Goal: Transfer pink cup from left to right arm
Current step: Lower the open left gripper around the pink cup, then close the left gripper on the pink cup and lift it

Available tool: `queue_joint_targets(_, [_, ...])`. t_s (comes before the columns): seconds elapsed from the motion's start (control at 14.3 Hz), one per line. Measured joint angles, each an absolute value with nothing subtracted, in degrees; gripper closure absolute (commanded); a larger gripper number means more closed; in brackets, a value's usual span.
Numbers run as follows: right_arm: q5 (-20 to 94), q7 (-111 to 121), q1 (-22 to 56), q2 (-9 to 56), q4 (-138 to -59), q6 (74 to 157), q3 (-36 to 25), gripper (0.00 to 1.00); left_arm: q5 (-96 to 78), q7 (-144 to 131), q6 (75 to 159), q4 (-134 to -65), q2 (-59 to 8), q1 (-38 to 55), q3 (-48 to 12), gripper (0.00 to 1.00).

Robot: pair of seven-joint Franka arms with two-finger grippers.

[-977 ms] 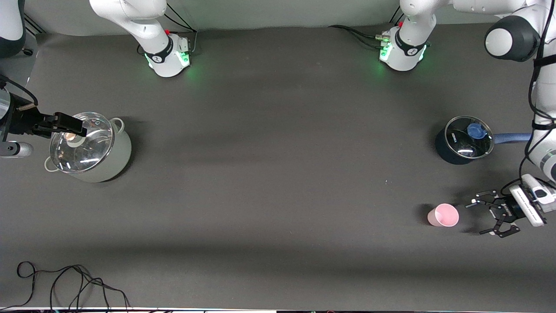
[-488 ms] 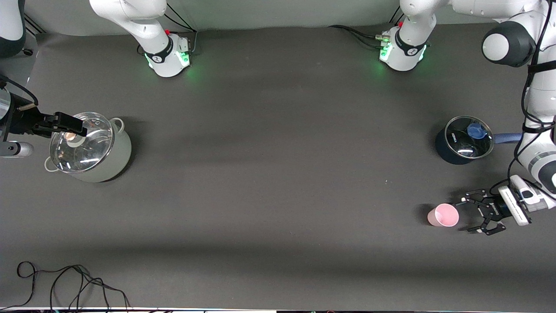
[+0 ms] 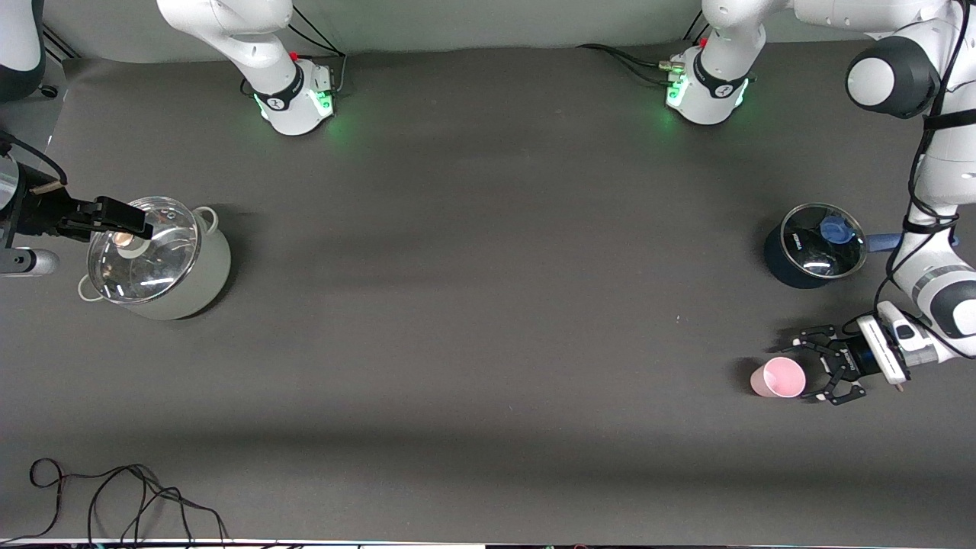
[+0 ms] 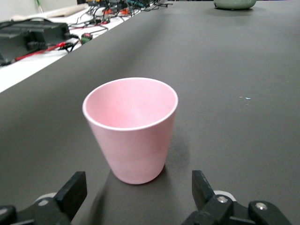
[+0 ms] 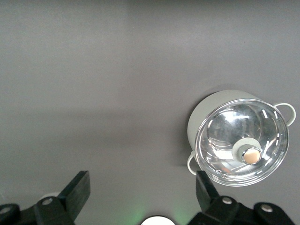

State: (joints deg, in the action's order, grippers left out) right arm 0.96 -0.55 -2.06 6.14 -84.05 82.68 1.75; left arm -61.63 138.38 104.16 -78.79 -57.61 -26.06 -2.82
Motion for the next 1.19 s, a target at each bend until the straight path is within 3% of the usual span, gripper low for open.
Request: queue_joint_targets(1.19, [1.0,-0.5,-2.1,6.1,-84.1,82.7,1.7,0.00,-64.9,140.5,101.6,-80.5,-59.1,-28.5,-3.5,0.00])
